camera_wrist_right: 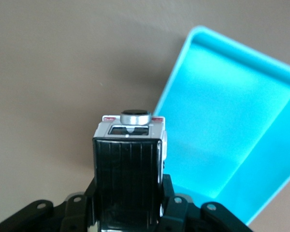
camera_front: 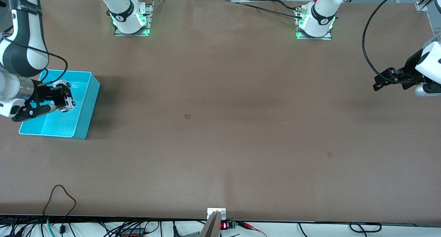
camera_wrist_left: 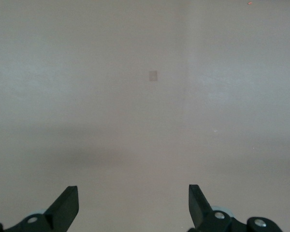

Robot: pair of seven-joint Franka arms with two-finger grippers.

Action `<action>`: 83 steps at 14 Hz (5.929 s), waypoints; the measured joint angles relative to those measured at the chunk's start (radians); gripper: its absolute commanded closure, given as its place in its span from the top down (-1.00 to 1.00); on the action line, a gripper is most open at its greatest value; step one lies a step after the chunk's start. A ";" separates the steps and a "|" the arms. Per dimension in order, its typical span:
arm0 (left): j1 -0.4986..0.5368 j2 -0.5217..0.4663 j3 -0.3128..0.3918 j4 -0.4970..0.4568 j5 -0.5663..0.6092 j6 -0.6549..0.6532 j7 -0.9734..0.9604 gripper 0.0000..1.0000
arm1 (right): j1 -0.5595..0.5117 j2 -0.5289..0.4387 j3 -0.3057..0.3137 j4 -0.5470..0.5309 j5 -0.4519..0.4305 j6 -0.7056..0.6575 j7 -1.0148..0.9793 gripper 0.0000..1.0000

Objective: Wind and store white jeep toy

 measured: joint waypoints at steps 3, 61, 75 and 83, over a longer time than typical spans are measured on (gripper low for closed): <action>0.000 -0.001 -0.005 0.000 0.000 0.000 0.000 1.00 | -0.101 -0.073 0.085 -0.135 -0.112 0.113 0.124 -1.00; 0.001 -0.012 -0.001 0.014 0.000 -0.042 0.000 1.00 | -0.206 -0.102 0.290 0.286 0.016 -0.235 0.181 1.00; 0.001 -0.043 -0.004 0.003 0.000 -0.058 0.018 1.00 | -0.016 -0.098 0.143 0.313 -0.003 -0.238 0.181 1.00; 0.001 -0.043 -0.004 0.002 0.000 -0.058 0.038 1.00 | -0.015 -0.097 0.143 0.313 -0.004 -0.239 0.265 1.00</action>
